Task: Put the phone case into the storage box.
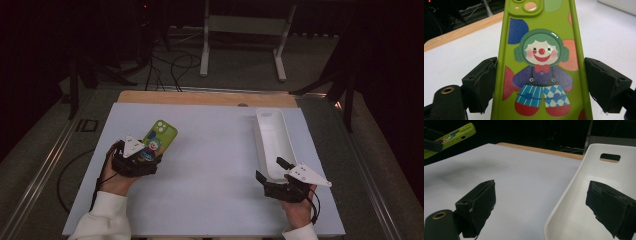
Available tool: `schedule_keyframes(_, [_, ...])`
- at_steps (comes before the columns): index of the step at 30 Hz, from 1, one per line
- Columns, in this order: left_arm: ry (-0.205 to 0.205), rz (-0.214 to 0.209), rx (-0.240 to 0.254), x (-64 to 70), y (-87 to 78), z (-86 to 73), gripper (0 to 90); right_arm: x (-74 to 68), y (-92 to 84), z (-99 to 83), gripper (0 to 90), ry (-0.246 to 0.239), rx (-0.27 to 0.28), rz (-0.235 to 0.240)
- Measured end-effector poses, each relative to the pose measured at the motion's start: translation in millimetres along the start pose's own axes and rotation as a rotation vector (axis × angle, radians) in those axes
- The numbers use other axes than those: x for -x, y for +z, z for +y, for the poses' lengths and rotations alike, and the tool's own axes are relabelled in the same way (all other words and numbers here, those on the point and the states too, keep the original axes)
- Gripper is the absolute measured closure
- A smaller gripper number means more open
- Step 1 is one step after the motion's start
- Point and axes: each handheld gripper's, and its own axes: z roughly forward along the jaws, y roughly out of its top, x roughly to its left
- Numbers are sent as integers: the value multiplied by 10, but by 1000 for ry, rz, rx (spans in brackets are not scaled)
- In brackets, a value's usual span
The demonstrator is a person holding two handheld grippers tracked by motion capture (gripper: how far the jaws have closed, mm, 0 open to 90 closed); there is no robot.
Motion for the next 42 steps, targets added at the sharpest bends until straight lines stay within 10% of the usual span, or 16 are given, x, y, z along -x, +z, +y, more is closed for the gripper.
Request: schedule_keyframes(42, [108, -97, 73, 405, 203, 355, 160, -72, 216, 230, 92, 60, -39, 109])
